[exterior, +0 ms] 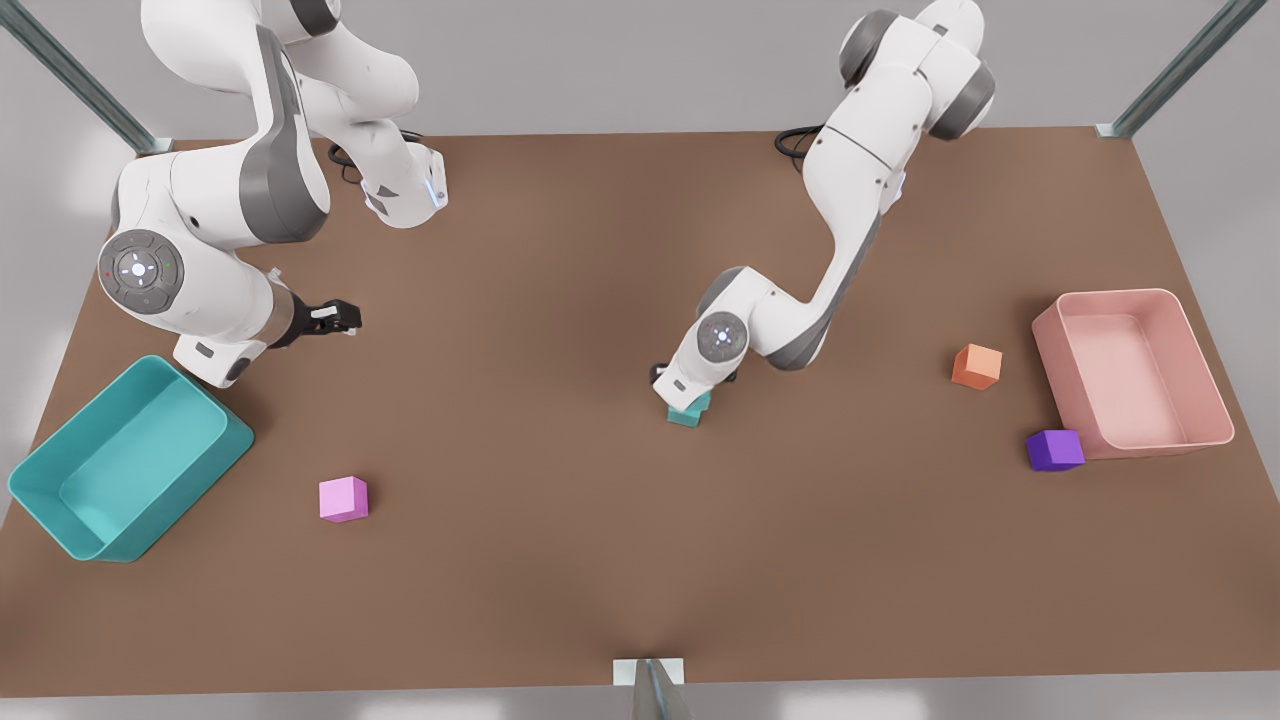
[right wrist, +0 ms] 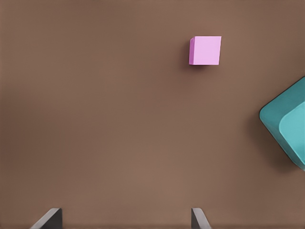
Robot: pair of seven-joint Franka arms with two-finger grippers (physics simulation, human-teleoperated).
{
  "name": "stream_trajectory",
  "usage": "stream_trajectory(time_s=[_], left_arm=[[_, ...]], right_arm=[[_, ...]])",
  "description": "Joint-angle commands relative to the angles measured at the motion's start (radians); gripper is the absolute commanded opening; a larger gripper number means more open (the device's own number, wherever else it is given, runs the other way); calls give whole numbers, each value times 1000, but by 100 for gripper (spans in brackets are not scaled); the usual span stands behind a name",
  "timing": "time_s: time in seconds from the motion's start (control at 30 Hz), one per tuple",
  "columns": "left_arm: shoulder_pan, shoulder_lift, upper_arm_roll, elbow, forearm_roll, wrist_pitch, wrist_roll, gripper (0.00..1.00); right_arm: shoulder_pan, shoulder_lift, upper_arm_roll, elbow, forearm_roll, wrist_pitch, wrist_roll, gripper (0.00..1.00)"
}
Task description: Stack the two blue cubes on top of each other
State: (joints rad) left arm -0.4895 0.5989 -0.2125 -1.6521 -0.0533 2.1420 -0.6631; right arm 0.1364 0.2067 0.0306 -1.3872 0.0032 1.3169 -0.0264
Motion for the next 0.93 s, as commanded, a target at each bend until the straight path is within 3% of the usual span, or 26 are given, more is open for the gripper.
stream_trajectory(time_s=[0.0, 0.37, 0.5, 0.57, 0.63, 0.67, 0.7, 0.77, 0.9], left_arm=[[0, -8, -1, 2, 0, -7, -55, 100], [15, -10, 1, 66, 10, -40, -52, 100], [88, -10, 2, 288, 21, -393, -33, 100], [222, -11, 2, 454, 36, -740, 229, 100], [426, -134, 1, 480, 179, -924, 575, 100], [497, -186, 2, 468, 167, -923, 659, 100], [500, -335, 42, 287, 182, -845, 743, 100], [496, -344, 88, 331, 182, -942, 729, 100], [496, -343, 93, 334, 159, -950, 731, 100]], right_arm=[[0, -1, -1, 0, 0, -1, -3, 100], [-11, -1, 0, 2, 1, 1, -3, 100], [-11, 0, 0, 2, 5, 2, -3, 100], [-11, 0, 0, 2, 5, 2, -3, 100], [-11, 0, -1, 5, 1, 5, -3, 100], [-11, 0, -1, 7, 1, 5, -3, 100], [-11, 0, -1, 7, 0, 5, -3, 100], [-11, 0, 0, 5, 0, 5, -3, 100], [-12, 0, 0, 4, 1, 1, -4, 100]])
